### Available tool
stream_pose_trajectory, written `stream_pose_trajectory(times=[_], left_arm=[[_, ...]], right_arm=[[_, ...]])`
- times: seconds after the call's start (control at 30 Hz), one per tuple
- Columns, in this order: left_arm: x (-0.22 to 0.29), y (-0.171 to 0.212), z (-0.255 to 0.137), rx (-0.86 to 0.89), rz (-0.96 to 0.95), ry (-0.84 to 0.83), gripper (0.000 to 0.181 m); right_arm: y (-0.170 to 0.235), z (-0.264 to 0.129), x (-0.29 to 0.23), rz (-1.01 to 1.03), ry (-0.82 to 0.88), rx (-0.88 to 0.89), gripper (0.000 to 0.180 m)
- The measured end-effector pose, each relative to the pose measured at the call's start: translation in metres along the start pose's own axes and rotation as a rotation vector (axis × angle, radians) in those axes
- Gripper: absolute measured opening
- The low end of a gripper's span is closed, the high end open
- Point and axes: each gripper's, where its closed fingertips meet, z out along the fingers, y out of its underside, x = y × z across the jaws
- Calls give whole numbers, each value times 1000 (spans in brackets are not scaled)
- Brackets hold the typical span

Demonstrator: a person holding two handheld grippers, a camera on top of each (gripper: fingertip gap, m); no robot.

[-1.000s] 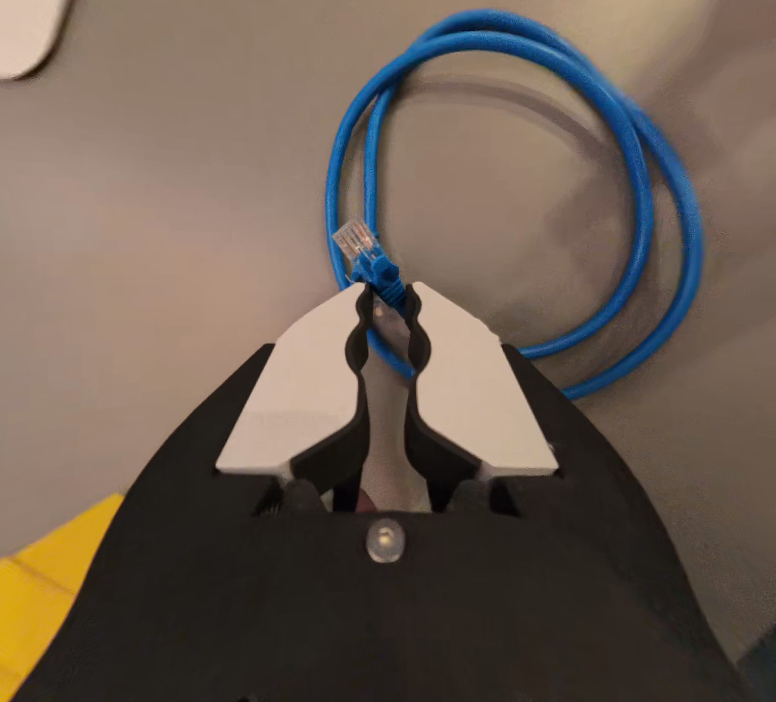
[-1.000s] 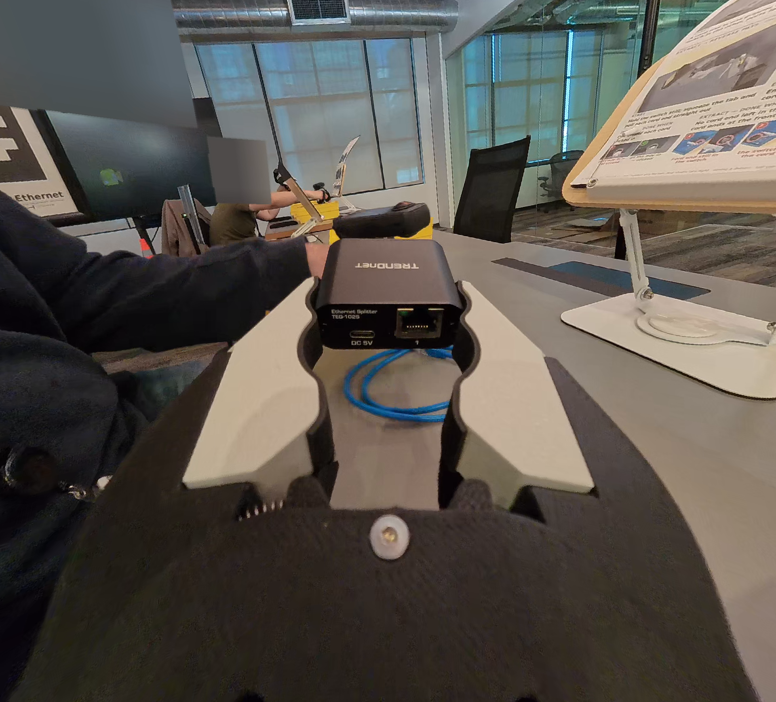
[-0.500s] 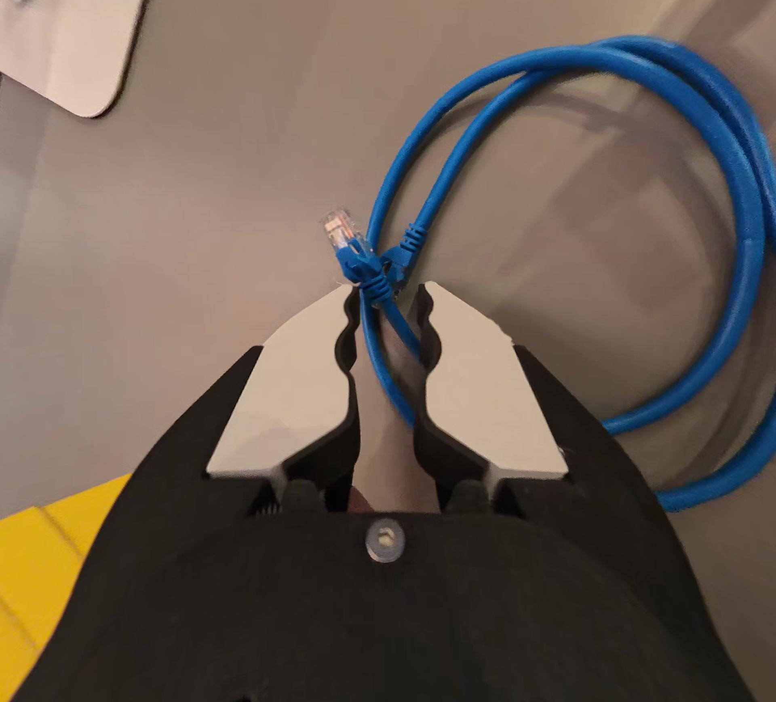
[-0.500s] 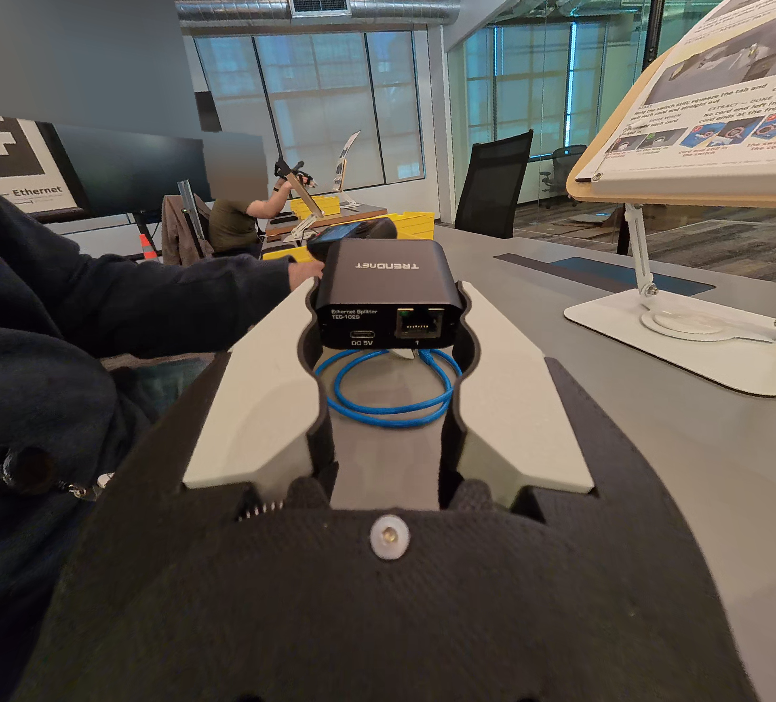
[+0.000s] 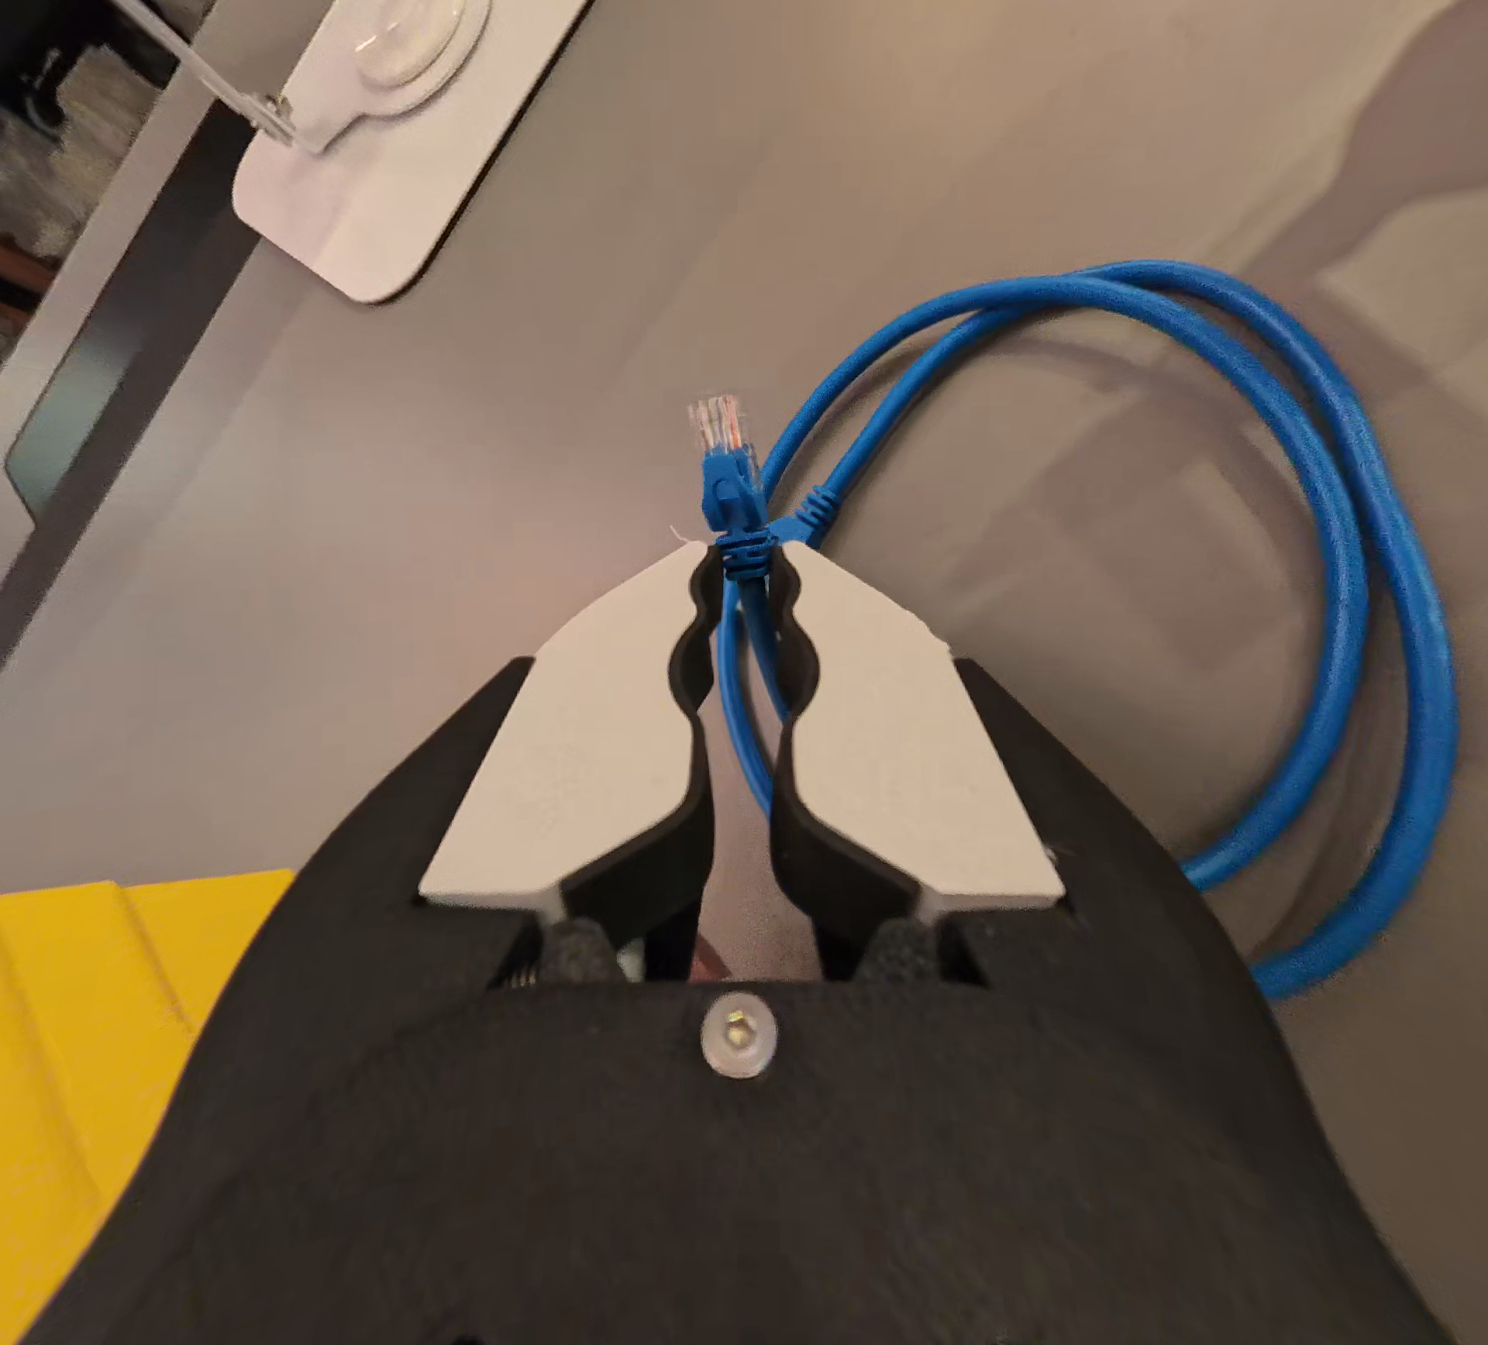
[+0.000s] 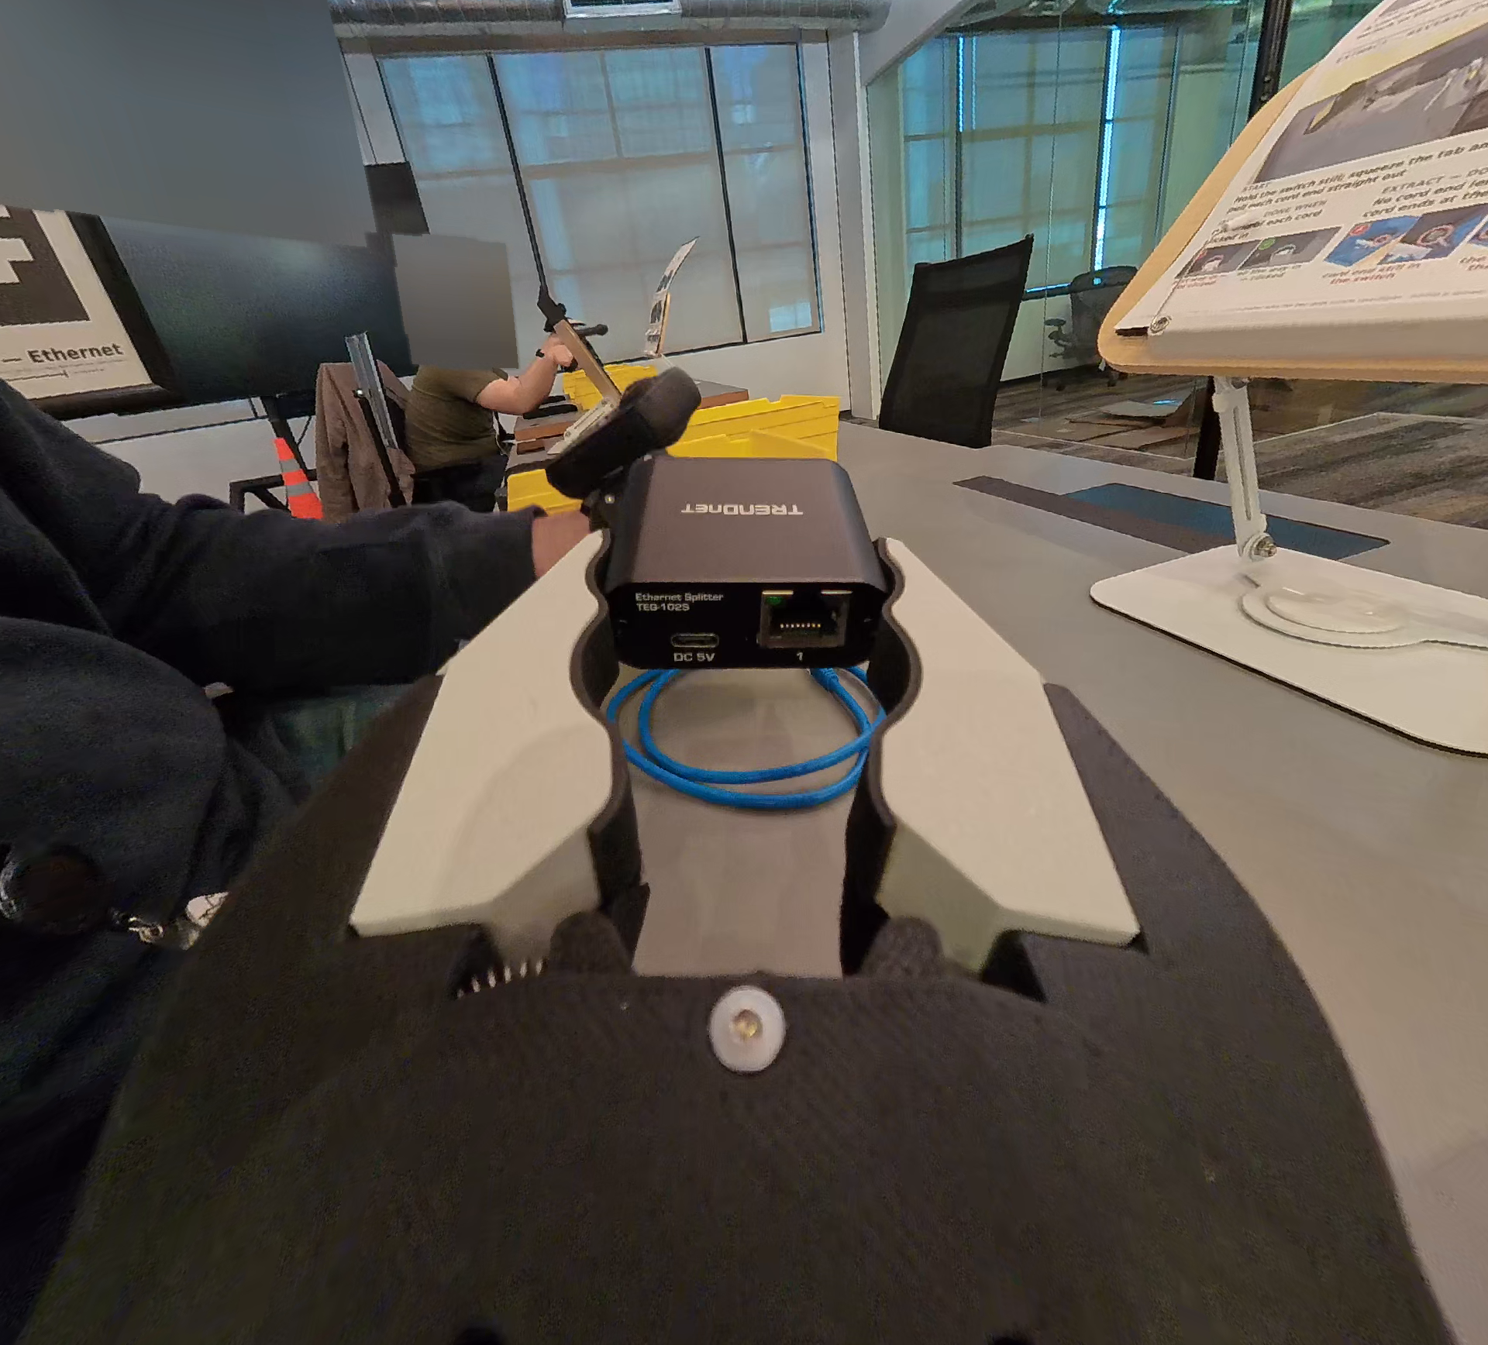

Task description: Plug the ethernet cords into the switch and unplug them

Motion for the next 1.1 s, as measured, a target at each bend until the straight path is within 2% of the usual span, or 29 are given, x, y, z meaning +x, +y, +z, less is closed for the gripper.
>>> stream_pose_trajectory(times=[0.37, 0.57, 0.83, 1.1], left_arm=[[7, -78, -57, 8, 331, 207, 10], [39, -111, -63, -18, 511, 348, 10], [62, -125, -54, -50, 632, 444, 10], [68, -129, -57, -47, 640, 494, 10]], right_arm=[[5, 11, -2, -37, -59, -37, 61], [8, 22, -1, -67, -97, -67, 61], [24, 32, 2, -142, -111, -181, 61], [40, 37, 3, -187, -116, -251, 61]])
